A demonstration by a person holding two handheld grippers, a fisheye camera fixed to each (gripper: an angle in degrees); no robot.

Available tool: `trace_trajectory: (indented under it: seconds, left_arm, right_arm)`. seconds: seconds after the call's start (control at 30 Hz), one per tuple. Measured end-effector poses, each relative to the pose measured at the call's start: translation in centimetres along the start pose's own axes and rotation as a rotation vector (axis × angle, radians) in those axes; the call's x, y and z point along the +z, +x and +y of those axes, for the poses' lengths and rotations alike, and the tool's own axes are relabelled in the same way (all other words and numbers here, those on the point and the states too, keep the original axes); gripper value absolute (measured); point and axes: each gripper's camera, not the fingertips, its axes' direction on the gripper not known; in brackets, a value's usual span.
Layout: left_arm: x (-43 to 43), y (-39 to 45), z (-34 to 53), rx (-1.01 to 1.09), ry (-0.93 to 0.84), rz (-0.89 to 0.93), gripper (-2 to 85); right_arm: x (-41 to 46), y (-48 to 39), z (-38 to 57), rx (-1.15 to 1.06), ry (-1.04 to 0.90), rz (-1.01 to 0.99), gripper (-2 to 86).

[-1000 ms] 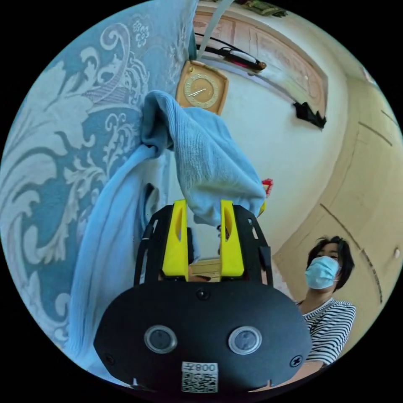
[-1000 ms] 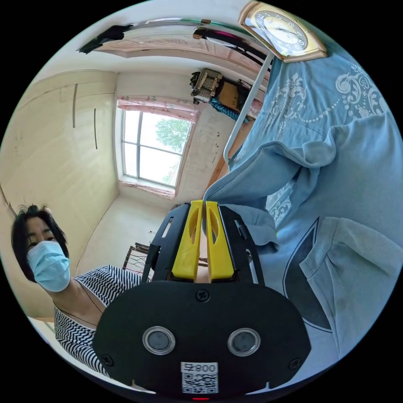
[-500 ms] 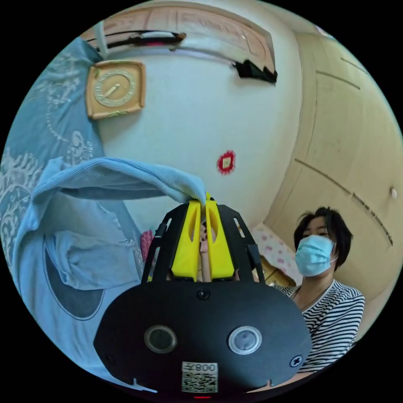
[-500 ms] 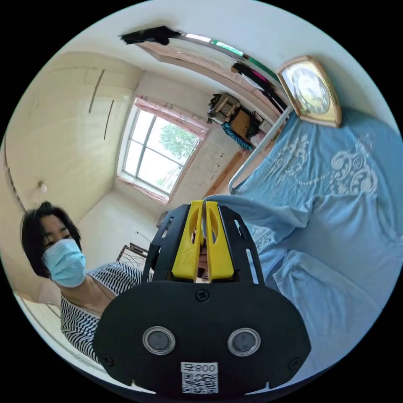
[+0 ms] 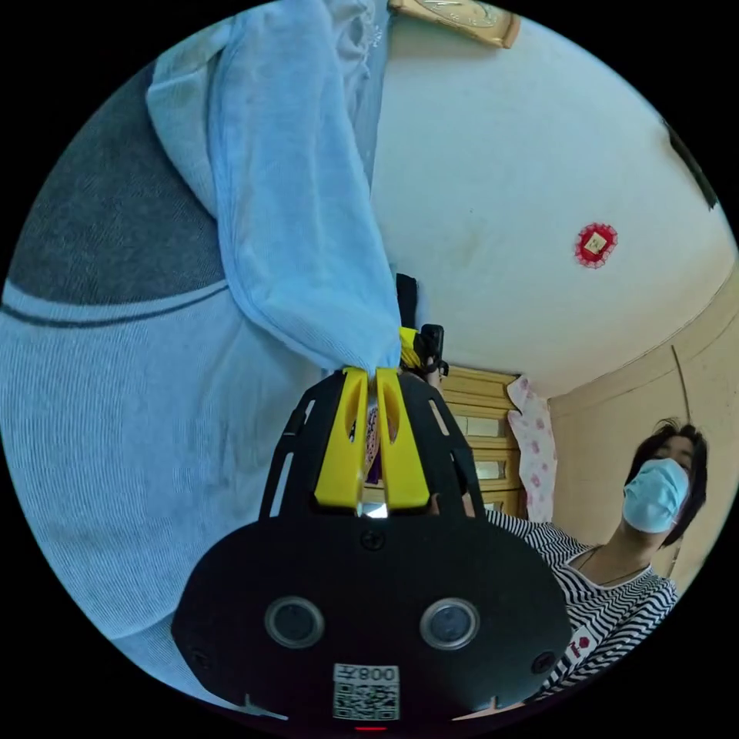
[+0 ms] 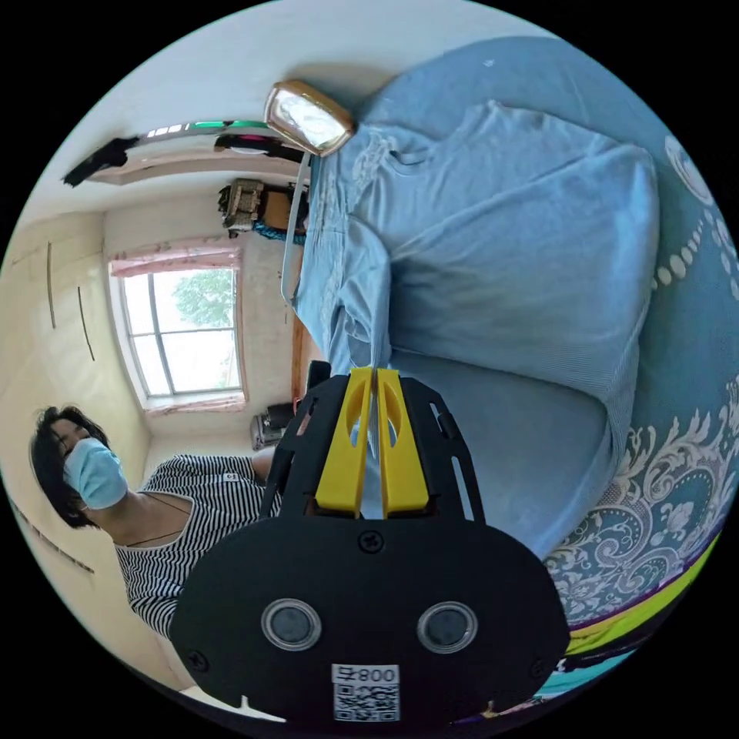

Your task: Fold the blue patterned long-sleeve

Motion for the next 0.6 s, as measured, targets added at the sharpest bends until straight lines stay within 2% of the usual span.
trace_trajectory:
  seconds: [0.23,0.33,0.5,0.6]
  left_arm:
    - [6.8,3.3,-3.5,0.13,-0.026,-0.076,2.3]
    - [10.1,2.7,-4.2,0.1,-0.045,-0.084,2.3]
    - [14.8,1.5,-5.0,0.054,-0.069,-0.066,2.3]
    - [17.0,1.0,-5.7,0.045,-0.09,-0.127,2.3]
  right_arm:
    - [-1.7,-1.2,-3.6,-0.127,-0.055,0.161,0.6]
    - [-2.3,0.0,-4.2,-0.119,-0.068,0.236,0.6]
    - [-3.7,2.7,-4.9,-0.087,-0.056,0.233,0.6]
    - [-3.5,4.2,-5.5,-0.066,-0.081,0.263,0.7]
